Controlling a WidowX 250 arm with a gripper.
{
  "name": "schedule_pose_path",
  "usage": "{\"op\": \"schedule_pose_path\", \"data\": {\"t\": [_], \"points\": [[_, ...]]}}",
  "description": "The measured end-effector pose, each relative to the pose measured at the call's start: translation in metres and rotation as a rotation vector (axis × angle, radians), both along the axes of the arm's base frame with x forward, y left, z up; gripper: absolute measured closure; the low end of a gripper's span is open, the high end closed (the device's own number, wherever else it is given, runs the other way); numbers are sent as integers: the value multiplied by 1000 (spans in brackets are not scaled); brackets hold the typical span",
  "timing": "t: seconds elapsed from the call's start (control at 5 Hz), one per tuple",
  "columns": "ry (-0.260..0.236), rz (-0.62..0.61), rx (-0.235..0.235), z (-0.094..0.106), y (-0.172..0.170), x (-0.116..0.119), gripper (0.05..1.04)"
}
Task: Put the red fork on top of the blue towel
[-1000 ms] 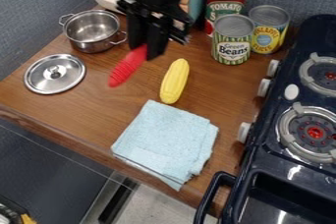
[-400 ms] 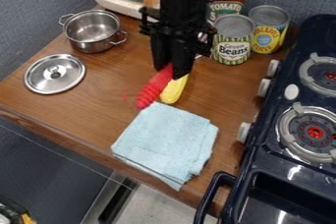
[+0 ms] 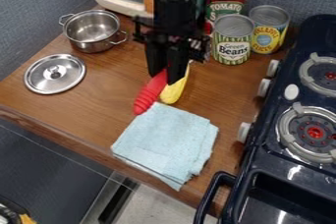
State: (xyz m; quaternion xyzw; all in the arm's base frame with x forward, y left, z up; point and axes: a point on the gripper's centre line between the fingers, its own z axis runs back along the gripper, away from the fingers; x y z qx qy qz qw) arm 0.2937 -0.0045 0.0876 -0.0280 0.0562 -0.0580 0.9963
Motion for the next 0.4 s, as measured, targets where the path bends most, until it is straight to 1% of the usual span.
{"op": "schedule_pose_path", "data": {"t": [0.2,0.4], "points": [[13,11,28,-9,4,-1,756],[13,-4,64,-18,10,-4,756]]}}
